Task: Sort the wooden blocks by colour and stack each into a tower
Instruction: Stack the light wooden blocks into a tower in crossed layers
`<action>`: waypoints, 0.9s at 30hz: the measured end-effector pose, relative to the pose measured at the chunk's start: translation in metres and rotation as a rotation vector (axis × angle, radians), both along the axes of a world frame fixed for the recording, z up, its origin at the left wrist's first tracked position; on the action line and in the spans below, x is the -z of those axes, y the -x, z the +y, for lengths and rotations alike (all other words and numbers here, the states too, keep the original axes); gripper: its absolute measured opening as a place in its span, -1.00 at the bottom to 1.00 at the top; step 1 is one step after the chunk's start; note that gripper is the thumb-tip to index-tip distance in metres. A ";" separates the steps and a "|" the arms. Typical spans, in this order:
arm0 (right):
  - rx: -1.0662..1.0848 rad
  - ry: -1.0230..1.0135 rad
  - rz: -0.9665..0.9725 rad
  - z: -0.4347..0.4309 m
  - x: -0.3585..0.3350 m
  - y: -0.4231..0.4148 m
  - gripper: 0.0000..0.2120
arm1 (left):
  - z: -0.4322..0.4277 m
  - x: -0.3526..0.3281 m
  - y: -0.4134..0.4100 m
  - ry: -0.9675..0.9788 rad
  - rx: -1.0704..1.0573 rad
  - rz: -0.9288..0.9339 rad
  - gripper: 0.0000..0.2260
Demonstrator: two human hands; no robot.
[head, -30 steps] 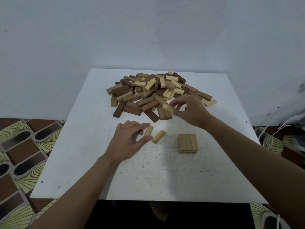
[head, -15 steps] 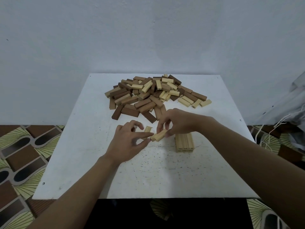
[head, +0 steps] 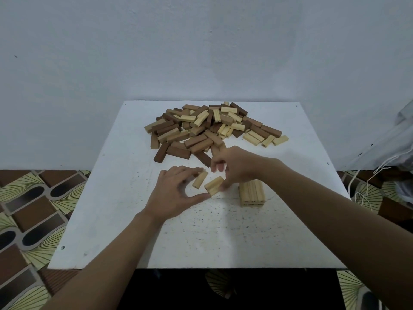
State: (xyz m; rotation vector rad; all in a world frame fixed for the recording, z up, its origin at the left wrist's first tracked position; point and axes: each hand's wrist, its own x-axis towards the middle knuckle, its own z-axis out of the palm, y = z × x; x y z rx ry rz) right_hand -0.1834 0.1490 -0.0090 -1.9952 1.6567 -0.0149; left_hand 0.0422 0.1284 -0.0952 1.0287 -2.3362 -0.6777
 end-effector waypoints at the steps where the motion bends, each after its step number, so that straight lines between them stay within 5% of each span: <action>1: 0.005 0.011 0.012 0.000 0.001 0.000 -0.59 | -0.001 0.001 0.000 0.007 0.005 -0.006 -0.41; 11: 0.057 0.067 -0.061 -0.004 0.007 -0.009 -0.74 | -0.001 0.004 0.000 0.021 0.011 0.029 -0.76; 17: 0.069 0.025 -0.114 -0.008 0.011 -0.014 -0.68 | -0.002 -0.001 -0.002 0.000 0.031 0.036 -0.59; 27: 0.175 -0.097 -0.219 -0.009 0.013 -0.002 -0.56 | -0.002 0.001 0.002 -0.020 -0.054 0.161 -0.60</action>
